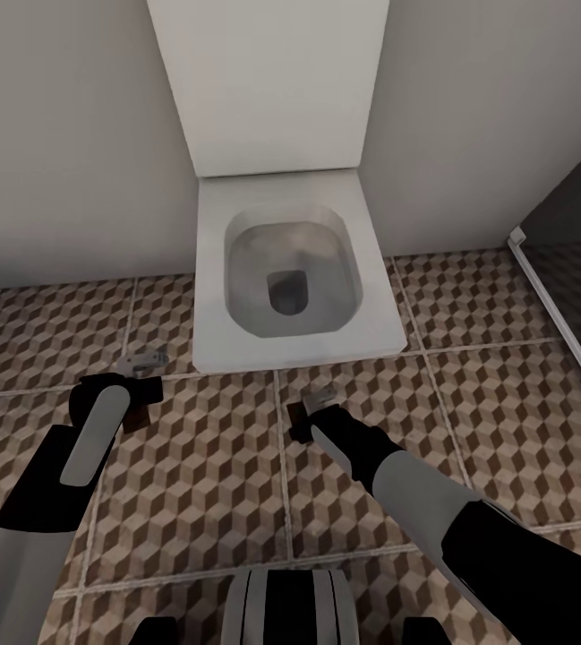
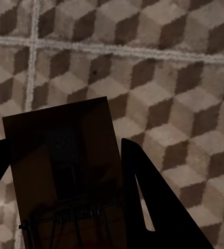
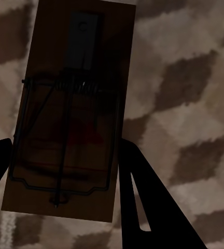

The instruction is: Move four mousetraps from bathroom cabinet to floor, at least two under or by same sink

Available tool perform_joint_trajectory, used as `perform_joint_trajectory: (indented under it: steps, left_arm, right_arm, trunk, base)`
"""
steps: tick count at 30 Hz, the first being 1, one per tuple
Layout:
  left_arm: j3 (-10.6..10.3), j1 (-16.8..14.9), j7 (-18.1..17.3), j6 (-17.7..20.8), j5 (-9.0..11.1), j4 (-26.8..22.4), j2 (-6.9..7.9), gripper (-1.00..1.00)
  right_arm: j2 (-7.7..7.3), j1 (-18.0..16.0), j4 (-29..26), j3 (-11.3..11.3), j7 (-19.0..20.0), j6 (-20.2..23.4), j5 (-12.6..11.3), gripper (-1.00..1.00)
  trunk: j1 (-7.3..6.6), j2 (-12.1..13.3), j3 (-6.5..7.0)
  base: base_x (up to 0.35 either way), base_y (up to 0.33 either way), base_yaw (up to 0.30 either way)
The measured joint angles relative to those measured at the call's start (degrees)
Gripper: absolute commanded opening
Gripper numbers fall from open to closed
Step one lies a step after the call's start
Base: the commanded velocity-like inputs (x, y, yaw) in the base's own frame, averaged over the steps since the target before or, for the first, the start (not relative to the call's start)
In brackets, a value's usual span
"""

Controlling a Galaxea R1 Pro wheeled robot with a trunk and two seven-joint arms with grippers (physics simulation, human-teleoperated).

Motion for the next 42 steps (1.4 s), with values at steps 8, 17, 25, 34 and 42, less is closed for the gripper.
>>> perform_joint_trajectory:
  steps: [8, 17, 25, 34, 42]
  left_arm:
    - [0.0, 0.0, 0.0, 0.0, 0.0, 0.0, -0.03, -1.00]
    - [0.0, 0.0, 0.0, 0.0, 0.0, 0.0, -0.02, -1.00]
    - [0.0, 0.0, 0.1, 0.0, 0.0, 0.0, 0.00, -1.00]
    - [0.0, 0.0, 1.0, 0.0, 0.0, 0.0, -0.04, -1.00]
    - [0.0, 0.0, 1.2, 0.0, 0.0, -0.2, -0.04, -1.00]
  right_arm:
    - [0.00, -0.1, 0.0, 0.1, -0.1, 0.0, -0.1, -1.00]
    - [0.00, -0.1, 0.0, 0.0, 0.0, 0.0, 0.0, -1.00]
    - [0.00, -0.1, 0.0, 0.1, -0.1, 0.0, -0.1, -1.00]
    - [0.00, -0.1, 0.0, 0.0, 0.0, 0.0, 0.0, -1.00]
    - [0.00, -0.2, 0.0, 0.0, 0.0, 0.0, 0.0, -1.00]
  trunk:
    - [0.11, -0.1, -0.88]
    - [0.10, -0.1, -0.89]
    - [0.16, -0.1, -1.32]
    - [0.21, -0.1, -1.77]
    - [0.21, -0.1, -1.77]
  base:
    - [0.000, 0.000, 0.000]
    - [0.000, 0.000, 0.000]
    - [0.000, 0.000, 0.000]
    - [0.000, 0.000, 0.000]
    - [0.000, 0.000, 0.000]
